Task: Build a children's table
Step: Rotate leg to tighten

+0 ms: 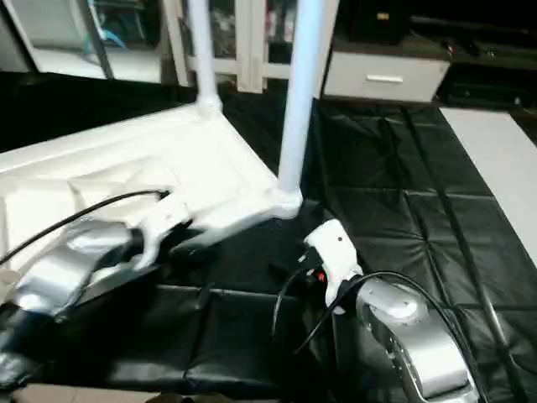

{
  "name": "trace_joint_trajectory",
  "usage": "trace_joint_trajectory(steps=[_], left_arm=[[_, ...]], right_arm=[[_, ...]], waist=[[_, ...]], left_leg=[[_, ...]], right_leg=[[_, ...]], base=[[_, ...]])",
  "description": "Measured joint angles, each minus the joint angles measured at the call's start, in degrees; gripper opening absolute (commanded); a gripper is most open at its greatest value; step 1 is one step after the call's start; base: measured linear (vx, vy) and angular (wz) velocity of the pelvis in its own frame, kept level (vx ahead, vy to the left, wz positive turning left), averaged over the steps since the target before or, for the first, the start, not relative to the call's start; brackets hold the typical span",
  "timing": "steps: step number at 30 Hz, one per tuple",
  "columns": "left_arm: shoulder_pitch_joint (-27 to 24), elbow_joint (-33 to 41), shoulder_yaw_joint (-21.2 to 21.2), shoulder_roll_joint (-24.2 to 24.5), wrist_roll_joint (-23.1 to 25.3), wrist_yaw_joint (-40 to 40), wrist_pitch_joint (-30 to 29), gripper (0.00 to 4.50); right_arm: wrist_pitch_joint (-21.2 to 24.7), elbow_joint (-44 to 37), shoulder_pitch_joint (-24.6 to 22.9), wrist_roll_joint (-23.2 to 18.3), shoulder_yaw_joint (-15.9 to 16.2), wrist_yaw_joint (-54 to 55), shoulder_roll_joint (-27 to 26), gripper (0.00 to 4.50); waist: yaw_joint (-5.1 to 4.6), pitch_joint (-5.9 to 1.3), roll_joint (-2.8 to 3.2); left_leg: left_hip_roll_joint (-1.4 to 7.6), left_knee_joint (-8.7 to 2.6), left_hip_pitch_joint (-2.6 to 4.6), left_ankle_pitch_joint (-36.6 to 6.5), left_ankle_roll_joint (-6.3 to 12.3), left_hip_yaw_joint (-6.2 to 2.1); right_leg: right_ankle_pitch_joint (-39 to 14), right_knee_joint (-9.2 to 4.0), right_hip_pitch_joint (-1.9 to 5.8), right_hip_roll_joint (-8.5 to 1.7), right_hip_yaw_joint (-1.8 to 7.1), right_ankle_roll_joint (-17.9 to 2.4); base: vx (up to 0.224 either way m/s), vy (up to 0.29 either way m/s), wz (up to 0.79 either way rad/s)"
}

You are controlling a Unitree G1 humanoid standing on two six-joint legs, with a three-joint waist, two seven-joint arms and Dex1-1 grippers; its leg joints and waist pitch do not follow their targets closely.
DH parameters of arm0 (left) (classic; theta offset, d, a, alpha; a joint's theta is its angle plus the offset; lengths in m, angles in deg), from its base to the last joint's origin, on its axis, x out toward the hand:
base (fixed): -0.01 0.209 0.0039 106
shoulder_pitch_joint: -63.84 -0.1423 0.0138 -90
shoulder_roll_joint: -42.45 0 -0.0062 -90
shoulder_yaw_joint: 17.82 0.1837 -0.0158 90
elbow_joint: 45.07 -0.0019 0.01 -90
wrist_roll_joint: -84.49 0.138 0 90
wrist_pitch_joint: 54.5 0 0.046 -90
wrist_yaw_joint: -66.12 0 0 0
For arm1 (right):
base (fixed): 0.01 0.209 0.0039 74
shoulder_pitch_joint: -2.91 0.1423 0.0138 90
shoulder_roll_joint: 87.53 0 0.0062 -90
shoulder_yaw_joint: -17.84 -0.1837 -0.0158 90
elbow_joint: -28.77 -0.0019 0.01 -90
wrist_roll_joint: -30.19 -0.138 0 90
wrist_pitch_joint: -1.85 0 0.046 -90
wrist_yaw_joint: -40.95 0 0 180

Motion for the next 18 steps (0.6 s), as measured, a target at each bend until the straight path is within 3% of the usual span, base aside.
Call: trace_joint_trajectory(steps=[5, 9, 18], left_arm=[[-0.5, 0.3, 0.4, -1.0, 2.8, 3.0, -0.8, 1.73], [0.2, -0.7, 0.2, -2.2, 4.3, 8.6, -0.7, 1.73], [7.0, -13.1, 1.7, -3.3, 11.7, 19.8, 6.1, 1.73]], right_arm=[[0.8, 0.0, 0.6, -0.3, 1.3, -0.7, 0.0, 3.18], [1.1, -0.1, 0.7, -0.3, 2.3, -0.7, 0.0, 3.18], [1.1, -0.1, 1.3, 0.6, 2.7, -0.6, 0.1, 3.18]], waist=[[-0.17, 0.17, -0.79], [-0.19, -0.11, -1.27], [-0.56, -0.23, -1.54]], left_leg=[[-0.10, 0.04, 0.09, 0.1, -0.06, -0.01], [-0.11, 0.07, 0.10, 0.1, -0.07, -0.03], [-0.08, 0.07, 0.09, 0.2, -0.21, -0.21]], right_leg=[[0.0, -0.10, 0.22, 0.00, 0.21, 0.0], [0.0, -0.08, 0.26, 0.00, 0.23, 0.0], [0.2, -0.08, 0.23, 0.13, 0.22, 0.3]], base=[[0.000, 0.000, 0.00], [0.000, 0.000, 0.00], [0.000, 0.000, 0.00]])
